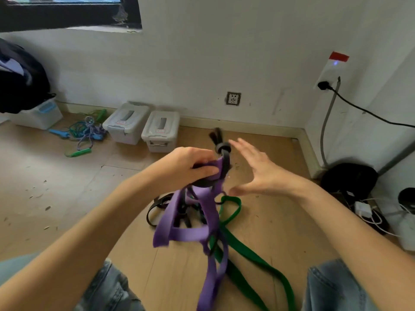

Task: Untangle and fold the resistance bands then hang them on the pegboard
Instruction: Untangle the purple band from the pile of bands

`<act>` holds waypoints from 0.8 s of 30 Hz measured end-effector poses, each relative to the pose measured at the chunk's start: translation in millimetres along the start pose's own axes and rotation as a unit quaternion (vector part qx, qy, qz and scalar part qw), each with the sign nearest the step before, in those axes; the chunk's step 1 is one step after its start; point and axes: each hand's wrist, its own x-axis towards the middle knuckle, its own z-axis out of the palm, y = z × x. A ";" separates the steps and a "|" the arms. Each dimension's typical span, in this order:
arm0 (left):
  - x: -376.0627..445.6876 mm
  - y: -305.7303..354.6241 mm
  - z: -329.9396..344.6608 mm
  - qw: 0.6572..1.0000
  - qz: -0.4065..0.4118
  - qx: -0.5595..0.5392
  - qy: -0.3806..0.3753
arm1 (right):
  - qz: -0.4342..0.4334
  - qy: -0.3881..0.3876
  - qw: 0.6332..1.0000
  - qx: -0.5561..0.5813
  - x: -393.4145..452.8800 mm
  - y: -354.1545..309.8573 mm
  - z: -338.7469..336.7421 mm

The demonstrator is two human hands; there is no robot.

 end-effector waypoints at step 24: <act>-3.6 5.6 6.5 0.964 -0.020 -0.266 0.015 | -0.015 -0.045 0.970 0.240 -3.9 -2.3 -4.0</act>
